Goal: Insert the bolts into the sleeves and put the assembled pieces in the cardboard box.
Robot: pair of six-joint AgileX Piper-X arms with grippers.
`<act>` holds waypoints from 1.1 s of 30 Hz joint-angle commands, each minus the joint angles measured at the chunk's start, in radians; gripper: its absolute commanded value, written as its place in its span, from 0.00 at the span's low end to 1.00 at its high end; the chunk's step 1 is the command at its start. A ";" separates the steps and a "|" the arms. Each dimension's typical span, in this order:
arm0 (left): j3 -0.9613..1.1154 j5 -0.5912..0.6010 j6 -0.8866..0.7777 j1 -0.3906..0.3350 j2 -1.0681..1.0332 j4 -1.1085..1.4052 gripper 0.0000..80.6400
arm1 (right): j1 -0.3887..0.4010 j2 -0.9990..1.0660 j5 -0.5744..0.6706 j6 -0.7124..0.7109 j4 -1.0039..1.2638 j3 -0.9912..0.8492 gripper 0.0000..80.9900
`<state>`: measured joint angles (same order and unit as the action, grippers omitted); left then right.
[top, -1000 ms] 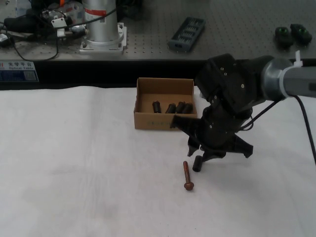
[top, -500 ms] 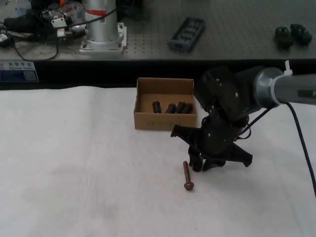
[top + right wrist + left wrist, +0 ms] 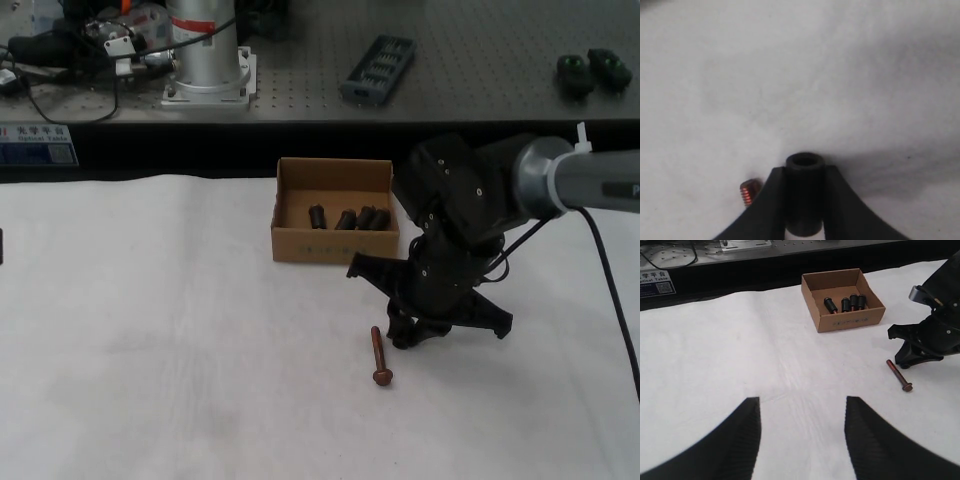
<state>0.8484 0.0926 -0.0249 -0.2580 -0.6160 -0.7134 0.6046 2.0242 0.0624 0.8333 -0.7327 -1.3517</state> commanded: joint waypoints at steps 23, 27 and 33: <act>-0.003 0.300 0.056 -0.038 -0.267 0.247 0.47 | -0.008 -0.364 0.059 -0.555 -0.298 0.123 0.03; -0.003 0.252 -0.086 -0.105 -0.413 0.318 0.47 | -0.011 -0.538 0.059 -0.585 -0.301 0.252 0.03; 0.000 0.130 -0.346 -0.256 -0.615 0.468 0.47 | -0.011 -0.786 0.059 -0.588 -0.347 0.390 0.03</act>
<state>0.8444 0.2718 -0.2615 -0.4676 -1.1829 -0.3099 0.5981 1.3156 0.1115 0.2537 -1.0603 -0.9946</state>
